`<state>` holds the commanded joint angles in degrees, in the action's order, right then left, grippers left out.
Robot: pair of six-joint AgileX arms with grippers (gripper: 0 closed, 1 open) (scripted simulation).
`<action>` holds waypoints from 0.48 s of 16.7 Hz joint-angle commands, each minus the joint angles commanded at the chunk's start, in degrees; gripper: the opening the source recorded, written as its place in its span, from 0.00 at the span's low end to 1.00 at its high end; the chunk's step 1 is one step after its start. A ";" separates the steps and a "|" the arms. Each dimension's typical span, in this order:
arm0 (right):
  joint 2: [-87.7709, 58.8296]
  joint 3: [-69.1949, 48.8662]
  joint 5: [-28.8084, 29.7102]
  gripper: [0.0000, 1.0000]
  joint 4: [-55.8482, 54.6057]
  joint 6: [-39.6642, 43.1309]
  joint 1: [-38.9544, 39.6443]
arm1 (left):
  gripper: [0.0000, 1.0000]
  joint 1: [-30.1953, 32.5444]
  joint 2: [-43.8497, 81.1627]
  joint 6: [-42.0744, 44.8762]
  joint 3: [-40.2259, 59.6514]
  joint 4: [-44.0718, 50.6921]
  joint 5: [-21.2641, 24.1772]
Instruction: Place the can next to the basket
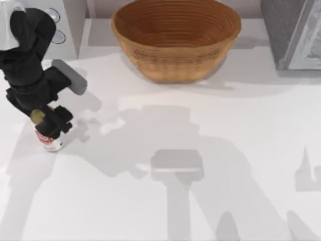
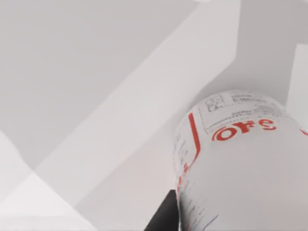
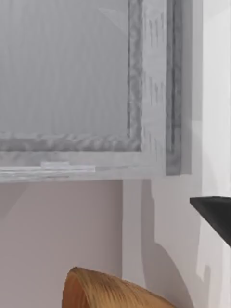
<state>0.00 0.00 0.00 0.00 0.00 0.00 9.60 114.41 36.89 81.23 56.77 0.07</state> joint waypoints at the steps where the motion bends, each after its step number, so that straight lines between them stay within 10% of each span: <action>1: 0.00 0.00 0.00 1.00 0.00 0.00 0.00 | 0.00 0.00 0.00 0.00 0.00 0.00 0.00; 8: 0.00 0.00 0.00 1.00 0.00 0.00 0.00 | 0.00 1.80 1.21 -1.60 1.42 1.08 0.02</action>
<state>0.00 0.00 0.00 0.00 0.00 0.00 11.41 115.62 35.29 82.65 57.85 0.09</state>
